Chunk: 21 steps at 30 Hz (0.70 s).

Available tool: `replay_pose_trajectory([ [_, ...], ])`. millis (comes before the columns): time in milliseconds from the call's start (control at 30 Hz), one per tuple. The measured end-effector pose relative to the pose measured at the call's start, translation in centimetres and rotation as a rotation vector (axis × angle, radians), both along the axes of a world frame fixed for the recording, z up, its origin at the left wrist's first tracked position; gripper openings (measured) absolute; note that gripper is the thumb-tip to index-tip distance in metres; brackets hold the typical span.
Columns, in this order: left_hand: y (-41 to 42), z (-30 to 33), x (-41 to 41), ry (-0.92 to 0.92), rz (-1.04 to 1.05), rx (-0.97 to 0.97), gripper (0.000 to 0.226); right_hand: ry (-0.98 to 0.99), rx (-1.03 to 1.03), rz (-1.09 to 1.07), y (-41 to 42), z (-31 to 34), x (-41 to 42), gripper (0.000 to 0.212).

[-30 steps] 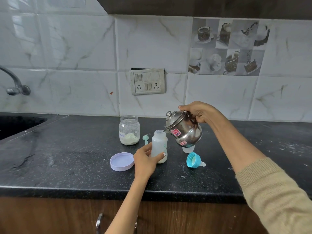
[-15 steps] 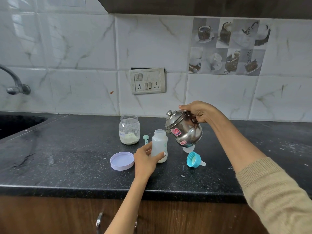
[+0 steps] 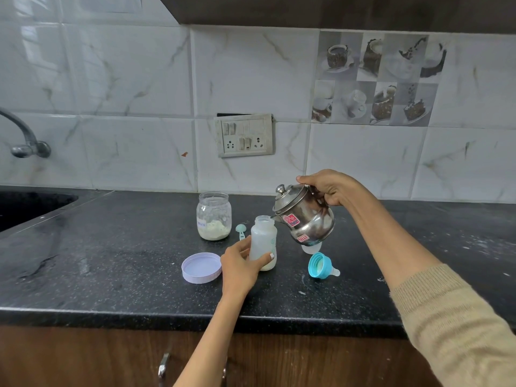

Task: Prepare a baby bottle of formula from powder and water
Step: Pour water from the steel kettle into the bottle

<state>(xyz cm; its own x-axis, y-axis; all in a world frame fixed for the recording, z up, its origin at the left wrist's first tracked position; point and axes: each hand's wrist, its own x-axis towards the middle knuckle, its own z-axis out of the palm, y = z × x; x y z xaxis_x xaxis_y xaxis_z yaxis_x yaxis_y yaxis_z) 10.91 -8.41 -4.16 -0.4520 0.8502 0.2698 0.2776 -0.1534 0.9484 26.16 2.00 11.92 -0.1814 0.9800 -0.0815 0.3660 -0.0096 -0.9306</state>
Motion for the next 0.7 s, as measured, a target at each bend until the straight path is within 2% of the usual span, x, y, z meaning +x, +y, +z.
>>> replay_pose_trajectory([
  [100,0.0,-0.06,0.01,0.0,-0.002,0.007,0.069,0.005,0.002,-0.001,0.11,-0.09,0.01,0.021],
  [333,-0.04,-0.01,0.03,-0.001,-0.004,0.008,0.069,-0.003,0.008,0.009,0.69,-0.17,0.01,0.04],
  [700,-0.15,0.01,0.09,-0.01,-0.013,0.035,0.063,0.026,0.0,0.007,0.81,-0.42,-0.03,0.029],
])
